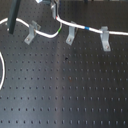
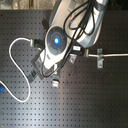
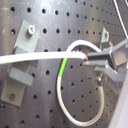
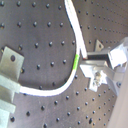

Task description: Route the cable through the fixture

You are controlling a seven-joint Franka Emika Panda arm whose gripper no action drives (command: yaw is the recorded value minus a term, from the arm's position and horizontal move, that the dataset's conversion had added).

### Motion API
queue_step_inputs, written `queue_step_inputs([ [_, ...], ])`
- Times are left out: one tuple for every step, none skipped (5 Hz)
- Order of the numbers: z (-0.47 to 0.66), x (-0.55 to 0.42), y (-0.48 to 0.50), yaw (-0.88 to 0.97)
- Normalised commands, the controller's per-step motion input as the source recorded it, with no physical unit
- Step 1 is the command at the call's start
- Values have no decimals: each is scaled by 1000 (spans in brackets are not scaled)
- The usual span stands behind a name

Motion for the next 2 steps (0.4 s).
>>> queue_step_inputs([
  [21, 0, 0, 0],
  [209, 17, -282, 71],
])
